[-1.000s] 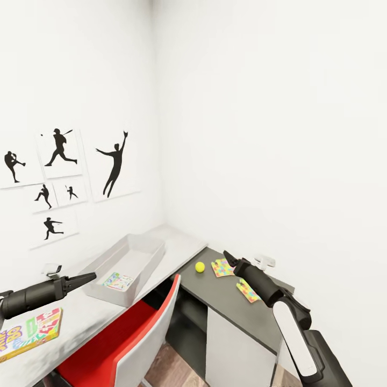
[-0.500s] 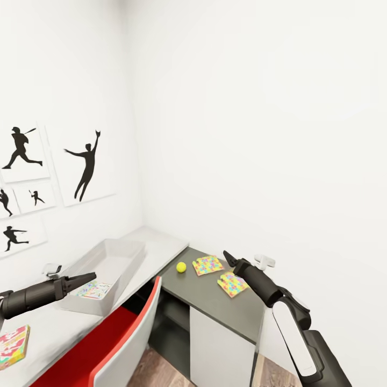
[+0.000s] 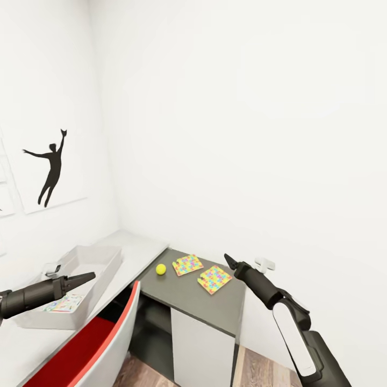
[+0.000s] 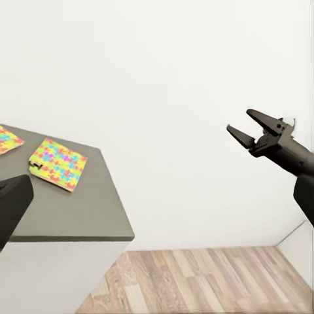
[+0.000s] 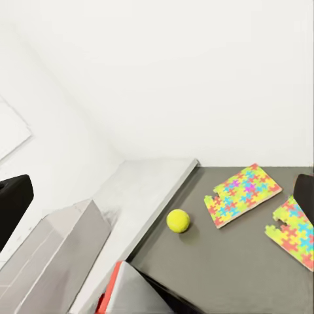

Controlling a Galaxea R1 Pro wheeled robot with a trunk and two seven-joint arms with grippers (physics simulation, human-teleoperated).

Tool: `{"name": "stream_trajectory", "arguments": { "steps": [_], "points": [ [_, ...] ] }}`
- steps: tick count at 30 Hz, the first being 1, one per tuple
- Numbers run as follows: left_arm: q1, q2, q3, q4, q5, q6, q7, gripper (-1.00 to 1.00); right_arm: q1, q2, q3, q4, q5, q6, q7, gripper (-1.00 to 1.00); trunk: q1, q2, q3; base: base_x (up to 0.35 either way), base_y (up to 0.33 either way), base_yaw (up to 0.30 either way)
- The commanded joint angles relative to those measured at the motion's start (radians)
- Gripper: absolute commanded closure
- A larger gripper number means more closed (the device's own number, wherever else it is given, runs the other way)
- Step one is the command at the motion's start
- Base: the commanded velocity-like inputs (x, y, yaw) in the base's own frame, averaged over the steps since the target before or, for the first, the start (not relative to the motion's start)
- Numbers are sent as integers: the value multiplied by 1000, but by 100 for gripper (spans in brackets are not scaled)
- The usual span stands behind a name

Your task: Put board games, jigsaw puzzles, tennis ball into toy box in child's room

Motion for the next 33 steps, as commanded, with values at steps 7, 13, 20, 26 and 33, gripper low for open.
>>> {"name": "stream_trajectory", "arguments": {
  "steps": [7, 13, 20, 26, 33],
  "points": [
    [0, 0, 0, 0, -1, 11, -3, -100, 0, -1, 0, 17, -6, 3, 1, -100, 0, -1, 0, 0, 0, -281],
    [1, 3, 5, 0, -1, 13, -4, -100, 0, -2, -3, 28, -11, 2, 2, -100, 0, -1, 0, 0, 0, -281],
    [2, 41, 8, 0, -1, 14, -4, -100, -1, 12, -1, 103, 2, -5, 1, -100, 0, -1, 0, 0, 0, -281],
    [2, 54, 9, 0, 1, 14, -6, -100, -1, 14, 3, 110, 2, -12, 0, -100, 0, -1, 0, 0, 0, -281],
    [2, 53, 0, 0, -1, 14, -5, -100, -1, 5, 0, 109, -6, -11, 2, -100, 0, -1, 0, 0, 0, -281]
  ]
}}
